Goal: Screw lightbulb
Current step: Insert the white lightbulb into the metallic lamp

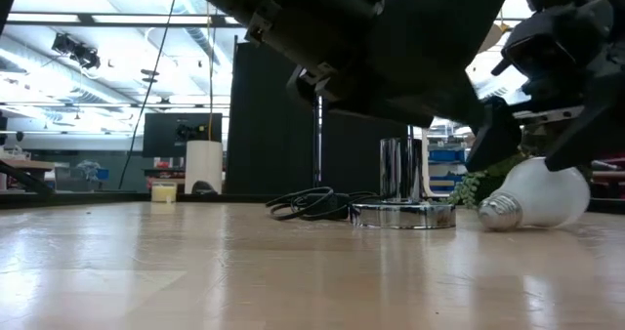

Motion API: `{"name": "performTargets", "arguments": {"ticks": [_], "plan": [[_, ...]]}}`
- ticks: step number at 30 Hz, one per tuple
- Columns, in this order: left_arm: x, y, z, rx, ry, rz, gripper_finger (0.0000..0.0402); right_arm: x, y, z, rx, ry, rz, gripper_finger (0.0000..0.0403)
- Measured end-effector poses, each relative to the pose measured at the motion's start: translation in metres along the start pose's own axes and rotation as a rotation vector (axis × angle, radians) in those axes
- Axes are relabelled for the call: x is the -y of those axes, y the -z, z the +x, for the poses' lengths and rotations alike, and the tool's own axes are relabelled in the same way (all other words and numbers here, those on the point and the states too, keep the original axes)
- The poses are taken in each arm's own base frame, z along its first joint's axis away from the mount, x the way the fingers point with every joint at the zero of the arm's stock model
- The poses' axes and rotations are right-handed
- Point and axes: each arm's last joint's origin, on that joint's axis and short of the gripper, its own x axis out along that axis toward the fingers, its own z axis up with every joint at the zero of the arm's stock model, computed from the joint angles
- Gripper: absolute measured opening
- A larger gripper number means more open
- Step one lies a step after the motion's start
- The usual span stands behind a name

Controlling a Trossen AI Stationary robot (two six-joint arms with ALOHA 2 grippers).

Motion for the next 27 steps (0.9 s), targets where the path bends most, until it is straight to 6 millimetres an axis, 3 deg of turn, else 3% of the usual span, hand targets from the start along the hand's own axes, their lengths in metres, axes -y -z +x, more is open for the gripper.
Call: {"name": "performTargets", "arguments": {"ticks": [15, 27], "plan": [[-0.001, 0.003, 0.0, -0.027, -0.006, -0.003, 0.0238, -0.01, 0.032, -0.01, 0.12, 0.05, 0.006, 0.0373], [-0.001, 0.003, 0.0, -0.026, -0.007, -0.03, 0.0238, -0.012, 0.035, -0.004, 0.119, 0.029, 0.002, 0.0373]]}}
